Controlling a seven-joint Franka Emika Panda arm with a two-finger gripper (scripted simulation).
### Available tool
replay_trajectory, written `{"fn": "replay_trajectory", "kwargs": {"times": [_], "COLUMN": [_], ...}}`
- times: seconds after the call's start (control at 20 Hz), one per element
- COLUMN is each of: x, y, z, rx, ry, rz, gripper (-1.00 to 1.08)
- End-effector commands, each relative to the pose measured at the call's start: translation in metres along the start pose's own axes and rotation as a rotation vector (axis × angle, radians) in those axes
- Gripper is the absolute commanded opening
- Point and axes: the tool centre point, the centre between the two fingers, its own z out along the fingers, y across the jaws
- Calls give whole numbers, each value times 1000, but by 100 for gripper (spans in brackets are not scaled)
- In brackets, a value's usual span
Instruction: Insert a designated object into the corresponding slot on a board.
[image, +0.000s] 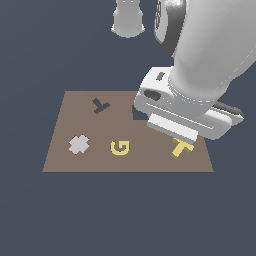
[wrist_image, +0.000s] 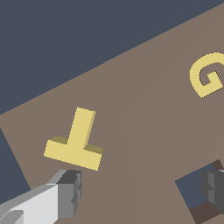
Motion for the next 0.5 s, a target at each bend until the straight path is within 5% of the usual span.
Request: {"fn": "replay_trajectory", "kwargs": {"times": [0.0, 0.45], "x": [2, 13], "y": [-13, -45], "z": [9, 33], "rx": [-2, -5], "ry": [0, -1], "rz": [59, 207], "gripper": [100, 100]}}
